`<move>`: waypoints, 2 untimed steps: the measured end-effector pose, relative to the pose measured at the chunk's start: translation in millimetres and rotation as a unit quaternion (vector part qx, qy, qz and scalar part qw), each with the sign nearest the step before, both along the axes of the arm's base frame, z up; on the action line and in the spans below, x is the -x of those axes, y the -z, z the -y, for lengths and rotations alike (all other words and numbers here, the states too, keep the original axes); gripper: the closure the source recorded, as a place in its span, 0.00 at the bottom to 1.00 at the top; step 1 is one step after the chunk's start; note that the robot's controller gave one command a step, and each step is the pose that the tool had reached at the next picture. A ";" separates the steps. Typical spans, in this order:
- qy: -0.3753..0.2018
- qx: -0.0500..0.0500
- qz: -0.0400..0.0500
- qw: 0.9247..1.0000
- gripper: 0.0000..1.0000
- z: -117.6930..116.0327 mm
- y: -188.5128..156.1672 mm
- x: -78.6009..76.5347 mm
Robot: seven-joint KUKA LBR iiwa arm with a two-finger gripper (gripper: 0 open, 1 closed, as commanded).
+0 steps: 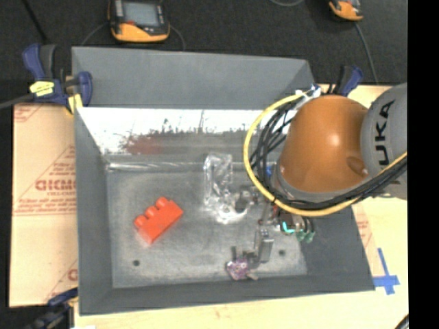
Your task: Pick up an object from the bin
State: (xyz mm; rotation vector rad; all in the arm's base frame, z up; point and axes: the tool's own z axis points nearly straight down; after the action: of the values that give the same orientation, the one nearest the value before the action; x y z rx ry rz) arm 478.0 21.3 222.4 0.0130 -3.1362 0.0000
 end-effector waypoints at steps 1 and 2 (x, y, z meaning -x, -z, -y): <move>-0.081 0.000 0.002 0.997 0.00 33.4 55.8 2.4; -0.332 -0.001 0.002 0.943 0.00 38.8 153.5 -14.5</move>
Offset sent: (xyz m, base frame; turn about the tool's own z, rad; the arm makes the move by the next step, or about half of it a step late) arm -0.0022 -0.0315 -0.0545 -0.1659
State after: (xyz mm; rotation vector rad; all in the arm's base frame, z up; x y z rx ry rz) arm 492.4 -17.5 68.9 1.0564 -2.9580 -0.0008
